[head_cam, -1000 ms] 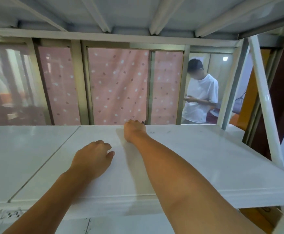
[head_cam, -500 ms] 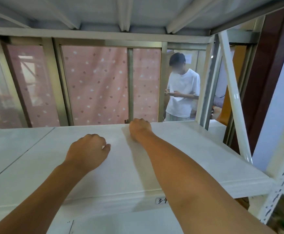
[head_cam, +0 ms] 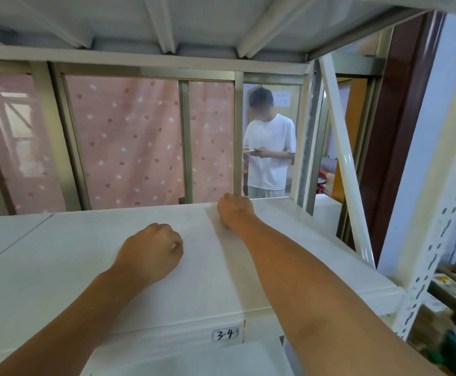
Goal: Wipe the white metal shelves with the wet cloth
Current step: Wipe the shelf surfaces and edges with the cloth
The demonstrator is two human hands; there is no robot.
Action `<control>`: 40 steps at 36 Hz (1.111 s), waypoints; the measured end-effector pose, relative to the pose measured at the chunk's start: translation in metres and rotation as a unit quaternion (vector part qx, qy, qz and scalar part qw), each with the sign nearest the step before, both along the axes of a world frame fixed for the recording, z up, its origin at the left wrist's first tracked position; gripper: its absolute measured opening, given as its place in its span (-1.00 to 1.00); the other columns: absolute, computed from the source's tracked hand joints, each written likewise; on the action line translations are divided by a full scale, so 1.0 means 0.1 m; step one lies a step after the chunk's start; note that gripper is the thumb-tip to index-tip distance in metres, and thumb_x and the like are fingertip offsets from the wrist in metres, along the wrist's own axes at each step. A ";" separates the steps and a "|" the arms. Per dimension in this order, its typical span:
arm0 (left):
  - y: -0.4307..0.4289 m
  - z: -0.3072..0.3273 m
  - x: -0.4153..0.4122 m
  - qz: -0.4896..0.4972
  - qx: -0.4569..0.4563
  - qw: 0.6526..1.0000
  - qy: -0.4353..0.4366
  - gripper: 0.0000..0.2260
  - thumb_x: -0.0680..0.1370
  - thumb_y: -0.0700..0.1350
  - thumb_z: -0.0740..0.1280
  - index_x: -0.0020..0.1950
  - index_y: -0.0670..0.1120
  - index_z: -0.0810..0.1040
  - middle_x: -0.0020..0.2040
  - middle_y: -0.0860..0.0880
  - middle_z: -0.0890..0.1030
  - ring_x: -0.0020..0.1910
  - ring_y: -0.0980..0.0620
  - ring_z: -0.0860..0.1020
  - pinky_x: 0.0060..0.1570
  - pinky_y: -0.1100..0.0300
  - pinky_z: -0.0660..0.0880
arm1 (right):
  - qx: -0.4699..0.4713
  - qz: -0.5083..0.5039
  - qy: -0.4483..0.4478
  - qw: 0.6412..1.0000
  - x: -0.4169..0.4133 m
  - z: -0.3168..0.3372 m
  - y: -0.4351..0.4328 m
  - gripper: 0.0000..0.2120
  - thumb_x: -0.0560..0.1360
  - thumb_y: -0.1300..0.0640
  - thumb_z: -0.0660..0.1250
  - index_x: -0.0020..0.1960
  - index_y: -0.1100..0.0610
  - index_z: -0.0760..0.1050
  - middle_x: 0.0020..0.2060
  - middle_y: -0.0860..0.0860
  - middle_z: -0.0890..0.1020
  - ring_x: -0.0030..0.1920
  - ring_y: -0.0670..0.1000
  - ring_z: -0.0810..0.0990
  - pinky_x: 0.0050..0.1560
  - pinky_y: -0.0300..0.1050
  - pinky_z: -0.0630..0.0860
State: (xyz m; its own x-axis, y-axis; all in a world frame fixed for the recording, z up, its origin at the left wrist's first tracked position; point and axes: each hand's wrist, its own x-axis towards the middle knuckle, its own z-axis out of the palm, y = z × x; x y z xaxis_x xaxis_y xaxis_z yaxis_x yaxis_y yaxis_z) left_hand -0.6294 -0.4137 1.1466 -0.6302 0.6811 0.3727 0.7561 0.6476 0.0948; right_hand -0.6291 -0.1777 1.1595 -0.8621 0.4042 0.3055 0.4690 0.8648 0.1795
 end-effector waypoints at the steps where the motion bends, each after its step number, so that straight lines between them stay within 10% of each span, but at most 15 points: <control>1: 0.01 -0.02 -0.01 0.002 0.001 1.000 -0.003 -0.75 0.60 -0.03 0.22 0.11 0.11 0.68 0.13 0.13 0.62 0.14 0.06 0.54 0.11 0.10 0.52 | 0.007 -0.003 0.000 1.000 0.03 0.00 0.05 -0.62 0.56 0.33 0.24 0.37 0.23 0.45 0.28 0.13 0.53 0.29 0.19 0.50 0.23 0.04 0.48; 24: 0.16 0.02 -0.12 0.064 0.008 0.995 -0.072 -0.76 0.47 -0.06 0.25 -0.40 0.11 0.52 -0.18 0.02 0.61 -0.17 -0.06 0.57 -0.11 0.15 0.54 | 0.047 -0.095 -0.056 0.993 0.68 -0.03 1.11 -0.62 0.55 0.24 0.26 0.36 0.19 0.45 0.26 0.13 0.50 0.29 0.19 0.48 0.21 0.12 0.48; 33: 0.34 0.15 0.04 0.077 -0.048 0.995 -0.037 -0.85 0.50 0.01 0.28 -0.10 0.02 0.62 -0.10 0.01 0.55 -0.13 -0.05 0.54 -0.12 0.17 0.49 | 0.057 -0.121 -0.064 0.989 0.81 -0.02 1.22 -0.63 0.54 0.26 0.26 0.34 0.17 0.47 0.23 0.10 0.48 0.25 0.18 0.49 0.17 0.04 0.48; 40: 0.27 0.19 0.02 0.089 -0.023 0.993 -0.073 -0.78 0.44 -0.13 0.25 -0.38 -0.08 0.57 -0.33 -0.04 0.56 -0.34 -0.01 0.53 -0.33 0.22 0.46 | 0.053 -0.127 -0.079 0.987 0.94 0.09 1.26 -0.64 0.54 0.21 0.33 0.33 0.14 0.49 0.16 0.08 0.55 0.21 0.13 0.56 0.14 -0.01 0.50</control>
